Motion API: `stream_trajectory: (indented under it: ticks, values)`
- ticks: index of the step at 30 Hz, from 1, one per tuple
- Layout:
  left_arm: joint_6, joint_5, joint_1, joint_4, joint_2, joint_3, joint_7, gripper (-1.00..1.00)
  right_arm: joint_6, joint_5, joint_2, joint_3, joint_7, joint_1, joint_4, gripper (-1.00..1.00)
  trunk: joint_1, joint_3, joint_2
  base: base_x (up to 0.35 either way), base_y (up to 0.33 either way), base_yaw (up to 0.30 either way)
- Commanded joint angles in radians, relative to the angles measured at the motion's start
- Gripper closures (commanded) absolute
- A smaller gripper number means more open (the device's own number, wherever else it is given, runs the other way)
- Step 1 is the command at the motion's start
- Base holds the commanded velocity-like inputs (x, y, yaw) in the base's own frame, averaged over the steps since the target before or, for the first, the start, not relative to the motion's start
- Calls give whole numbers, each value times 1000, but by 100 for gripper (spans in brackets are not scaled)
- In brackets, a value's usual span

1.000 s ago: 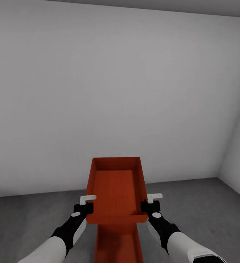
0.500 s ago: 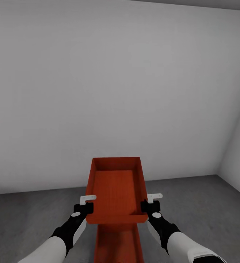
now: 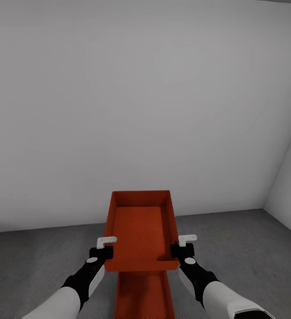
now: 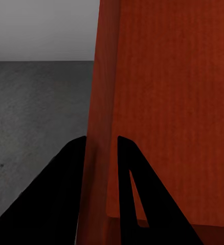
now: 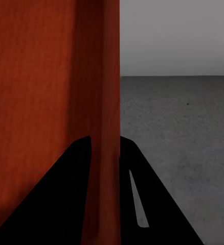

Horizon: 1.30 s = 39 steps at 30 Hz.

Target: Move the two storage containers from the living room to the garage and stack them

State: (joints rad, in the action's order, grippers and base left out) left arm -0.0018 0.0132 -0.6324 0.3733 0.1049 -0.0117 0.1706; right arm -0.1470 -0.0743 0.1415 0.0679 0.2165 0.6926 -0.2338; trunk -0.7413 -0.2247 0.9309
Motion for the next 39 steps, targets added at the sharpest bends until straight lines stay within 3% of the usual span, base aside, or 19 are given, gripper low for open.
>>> stream_trajectory:
  ticks: [1, 39]
  values:
    - [-55, -14, -1, 7, -37, -14, 17, 100, -2, 2, -10, -8, 9, 1, 4, 100, 0, -3, 1, 0, 0, 0]
    - [-55, -14, -1, -1, -37, -14, 17, 100, -2, 2, -12, -8, 9, 1, 4, 100, 0, -63, 1, 0, 0, 0]
